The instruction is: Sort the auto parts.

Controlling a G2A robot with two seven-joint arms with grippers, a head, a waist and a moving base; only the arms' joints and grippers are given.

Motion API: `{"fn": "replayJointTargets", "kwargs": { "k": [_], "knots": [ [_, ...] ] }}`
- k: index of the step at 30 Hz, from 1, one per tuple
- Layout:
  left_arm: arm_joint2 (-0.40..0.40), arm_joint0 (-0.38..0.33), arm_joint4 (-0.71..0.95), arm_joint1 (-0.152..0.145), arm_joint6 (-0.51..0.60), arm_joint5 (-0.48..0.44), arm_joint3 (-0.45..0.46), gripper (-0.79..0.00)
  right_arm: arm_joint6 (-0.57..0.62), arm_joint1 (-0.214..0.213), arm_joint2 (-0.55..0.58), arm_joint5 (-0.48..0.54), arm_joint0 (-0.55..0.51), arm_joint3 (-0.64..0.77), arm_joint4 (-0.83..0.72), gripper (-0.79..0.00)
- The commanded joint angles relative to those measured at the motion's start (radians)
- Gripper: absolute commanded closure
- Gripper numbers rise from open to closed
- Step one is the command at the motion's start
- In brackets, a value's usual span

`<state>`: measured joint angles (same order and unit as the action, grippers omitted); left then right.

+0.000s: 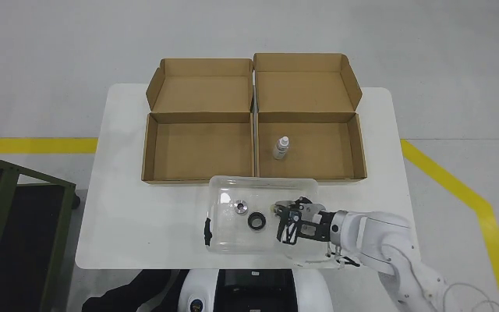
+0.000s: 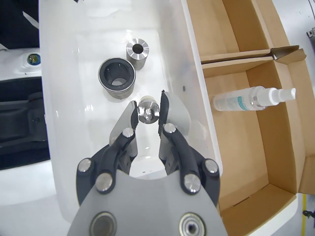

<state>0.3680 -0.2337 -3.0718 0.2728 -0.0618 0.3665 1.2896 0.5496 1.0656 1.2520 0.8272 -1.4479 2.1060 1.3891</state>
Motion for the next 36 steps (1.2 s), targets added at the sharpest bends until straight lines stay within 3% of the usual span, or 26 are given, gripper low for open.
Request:
{"fn": "replayJointTargets", "kwargs": {
  "k": [1,10,26,36],
  "knots": [
    [0.000,0.000,0.000,0.000,0.000,0.000,0.000,-0.785,-0.025,-0.002,0.023,-0.019,-0.021,-0.002,-0.048,0.000],
    [0.000,0.000,0.000,0.000,0.000,0.000,0.000,-0.785,-0.121,-0.008,0.109,-0.093,-0.089,-0.006,-0.219,0.000],
    [0.000,0.000,0.000,0.000,0.000,0.000,0.000,-0.785,-0.226,-0.007,0.145,-0.141,-0.054,0.006,-0.511,0.000],
    [0.000,0.000,0.000,0.000,0.000,0.000,0.000,-0.785,-0.197,-0.010,0.125,-0.148,-0.040,-0.029,-0.514,0.000]
  ]
}}
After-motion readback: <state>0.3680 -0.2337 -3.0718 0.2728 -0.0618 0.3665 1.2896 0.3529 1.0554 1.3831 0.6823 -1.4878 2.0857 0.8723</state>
